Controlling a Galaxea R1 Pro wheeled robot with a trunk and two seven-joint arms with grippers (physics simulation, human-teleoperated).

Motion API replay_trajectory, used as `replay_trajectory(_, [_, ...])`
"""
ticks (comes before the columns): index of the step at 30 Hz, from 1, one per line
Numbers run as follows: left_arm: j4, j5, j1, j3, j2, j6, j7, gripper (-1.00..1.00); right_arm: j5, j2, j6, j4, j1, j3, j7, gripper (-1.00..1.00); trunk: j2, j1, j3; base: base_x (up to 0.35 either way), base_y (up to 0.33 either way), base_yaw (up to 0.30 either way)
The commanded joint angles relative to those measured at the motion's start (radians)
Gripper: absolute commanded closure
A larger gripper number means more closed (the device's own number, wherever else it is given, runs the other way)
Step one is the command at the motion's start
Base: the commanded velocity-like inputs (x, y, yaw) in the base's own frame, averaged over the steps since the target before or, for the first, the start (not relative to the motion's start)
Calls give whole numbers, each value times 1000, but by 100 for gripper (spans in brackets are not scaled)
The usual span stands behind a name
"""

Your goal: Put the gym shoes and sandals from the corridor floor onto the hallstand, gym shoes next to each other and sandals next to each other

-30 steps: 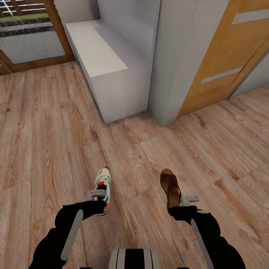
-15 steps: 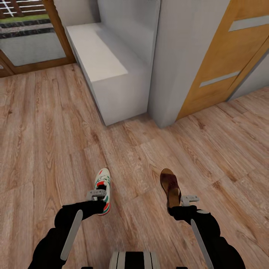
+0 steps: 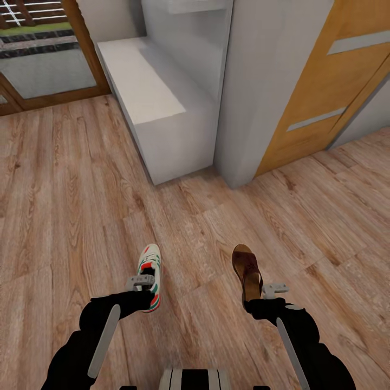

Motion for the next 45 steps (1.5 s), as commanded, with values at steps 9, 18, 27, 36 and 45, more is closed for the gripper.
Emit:
replay_trajectory(9, [0, 2, 0, 2, -1, 4, 3, 100, 0, 0, 5, -1, 0, 0, -4, 100, 0, 0, 0, 0, 15, 0])
replay_trajectory(18, [0, 2, 0, 1, -1, 4, 2, 100, -1, 0, 5, -1, -1, 0, -5, 100, 0, 0, 0, 0, 267, 77])
replay_trajectory(27, [0, 2, 0, 1, -1, 4, 2, 100, -2, 1, 5, -1, -1, 0, -8, 100, 0, 0, 0, -42, 312, 264])
replay_trajectory(36, [0, 2, 0, 1, -1, 4, 2, 100, -2, 0, 5, -1, 0, 0, -8, 100, 0, 0, 0, -95, 313, 277])
replay_trajectory(45, [0, 2, 0, 0, -1, 4, 2, 100, -1, 0, 5, -1, 0, 0, -8, 100, 0, 0, 0, -45, 314, 277])
